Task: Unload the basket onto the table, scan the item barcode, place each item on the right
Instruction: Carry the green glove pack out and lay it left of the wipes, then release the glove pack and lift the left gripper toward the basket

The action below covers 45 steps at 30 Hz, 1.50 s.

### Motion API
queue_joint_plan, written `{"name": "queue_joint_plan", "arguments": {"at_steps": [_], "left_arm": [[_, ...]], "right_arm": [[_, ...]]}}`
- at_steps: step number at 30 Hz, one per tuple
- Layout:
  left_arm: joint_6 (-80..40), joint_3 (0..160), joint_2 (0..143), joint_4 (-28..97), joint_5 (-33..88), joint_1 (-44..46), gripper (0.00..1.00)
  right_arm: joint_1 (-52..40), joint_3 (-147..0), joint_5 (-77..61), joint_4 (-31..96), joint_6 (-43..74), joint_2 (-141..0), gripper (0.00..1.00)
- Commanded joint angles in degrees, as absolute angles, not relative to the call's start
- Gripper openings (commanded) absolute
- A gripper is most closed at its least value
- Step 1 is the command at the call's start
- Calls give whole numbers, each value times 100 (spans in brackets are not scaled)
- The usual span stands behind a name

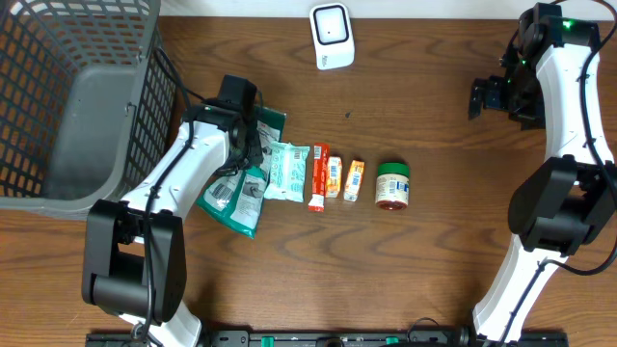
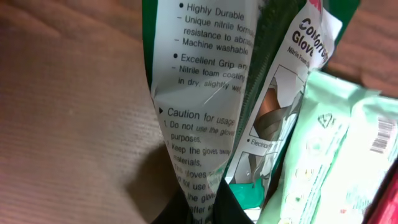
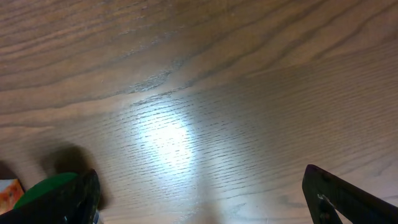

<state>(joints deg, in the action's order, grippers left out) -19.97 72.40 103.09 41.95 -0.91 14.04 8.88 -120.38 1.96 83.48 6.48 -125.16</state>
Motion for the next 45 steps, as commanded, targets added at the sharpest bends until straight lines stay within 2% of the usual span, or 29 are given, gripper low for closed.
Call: {"name": "queue_joint_plan", "arguments": {"at_steps": [1, 10, 11, 13, 16, 18, 26, 29, 30, 31, 45], "left_arm": [[-2071, 7227, 10182, 4080, -569, 1417, 8], [-2176, 7032, 10278, 4038, -497, 1417, 8], [-2176, 7015, 10278, 4047, -495, 1417, 16], [-2174, 7004, 10276, 4064, -491, 1417, 42], [-2167, 7059, 10195, 4088, -440, 1406, 57], [-2053, 7203, 10044, 4115, -434, 1389, 59], [-1406, 7804, 9087, 3951, -698, 1070, 58], [-1096, 7802, 8906, 4130, -1114, 952, 35], [-976, 7802, 8903, 4230, -1151, 915, 29], [-888, 7802, 8906, 4300, -1144, 875, 27], [-661, 7710, 9024, 4331, -1155, -250, 27]], "right_arm": [[893, -12103, 231, 8350, 613, -12527, 99], [893, -12103, 231, 8348, 613, -12527, 99], [891, -12103, 231, 8350, 613, -12527, 99], [893, -12103, 231, 8350, 613, -12527, 99], [893, -12103, 231, 8350, 613, -12527, 99], [891, -12103, 231, 8350, 613, -12527, 99], [893, -12103, 231, 8350, 613, -12527, 99], [893, -12103, 231, 8350, 613, -12527, 99], [893, -12103, 231, 8350, 613, -12527, 99], [891, -12103, 231, 8350, 613, -12527, 99], [893, -12103, 231, 8350, 613, -12527, 99]]}}
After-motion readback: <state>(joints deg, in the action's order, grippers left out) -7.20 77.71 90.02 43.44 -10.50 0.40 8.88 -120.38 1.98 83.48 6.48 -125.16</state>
